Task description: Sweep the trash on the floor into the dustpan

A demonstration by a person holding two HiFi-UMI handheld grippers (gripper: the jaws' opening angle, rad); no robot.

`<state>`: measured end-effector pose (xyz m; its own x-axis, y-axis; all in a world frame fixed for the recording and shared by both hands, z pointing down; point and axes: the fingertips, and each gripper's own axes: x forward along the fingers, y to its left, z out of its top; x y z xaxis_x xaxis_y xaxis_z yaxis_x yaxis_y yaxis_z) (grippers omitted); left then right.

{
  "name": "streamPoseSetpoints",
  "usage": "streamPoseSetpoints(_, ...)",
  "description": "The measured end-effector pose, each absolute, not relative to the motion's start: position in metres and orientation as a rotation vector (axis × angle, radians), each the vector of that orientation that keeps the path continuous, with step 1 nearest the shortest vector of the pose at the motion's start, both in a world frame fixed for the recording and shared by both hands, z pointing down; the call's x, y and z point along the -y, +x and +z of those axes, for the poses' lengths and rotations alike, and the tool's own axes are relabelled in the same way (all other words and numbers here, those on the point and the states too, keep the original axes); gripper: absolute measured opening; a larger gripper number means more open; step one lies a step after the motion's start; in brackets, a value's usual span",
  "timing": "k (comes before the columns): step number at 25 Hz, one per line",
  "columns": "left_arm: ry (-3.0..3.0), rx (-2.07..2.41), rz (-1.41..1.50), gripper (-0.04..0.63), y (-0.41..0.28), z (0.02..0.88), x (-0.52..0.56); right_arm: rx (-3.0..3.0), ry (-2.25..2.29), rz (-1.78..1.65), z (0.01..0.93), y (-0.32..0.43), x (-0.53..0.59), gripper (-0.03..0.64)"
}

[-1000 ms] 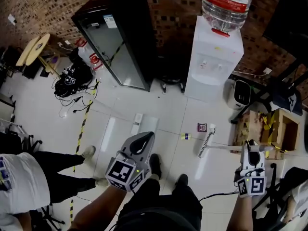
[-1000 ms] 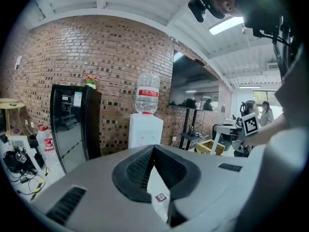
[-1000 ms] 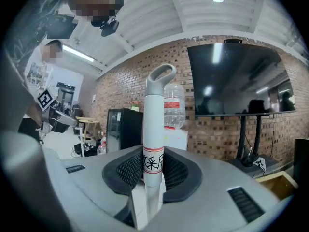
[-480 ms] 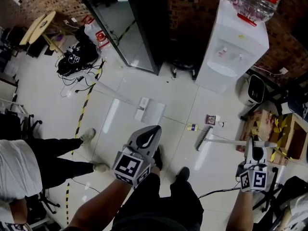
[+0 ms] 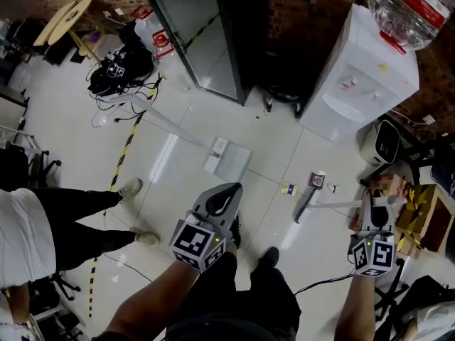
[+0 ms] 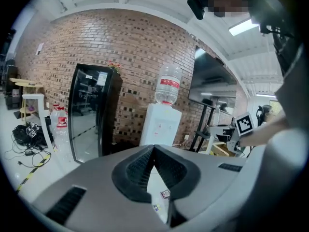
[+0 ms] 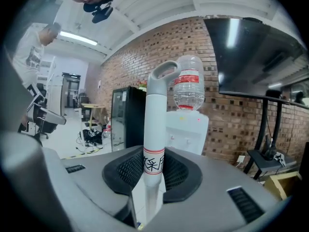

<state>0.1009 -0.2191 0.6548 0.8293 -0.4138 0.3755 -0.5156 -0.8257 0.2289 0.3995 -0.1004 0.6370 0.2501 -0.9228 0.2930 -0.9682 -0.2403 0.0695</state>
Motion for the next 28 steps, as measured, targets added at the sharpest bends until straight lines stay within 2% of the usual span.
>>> streamPoseSetpoints(8,2.651,0.820,0.489,0.009,0.048,0.677,0.286,1.877,2.187,0.309,0.656,0.338,0.209,0.102)
streamPoseSetpoints(28,2.644,1.023,0.445,0.009,-0.112,0.653,0.404,2.064,2.133,0.420,0.660,0.173,0.412,0.106)
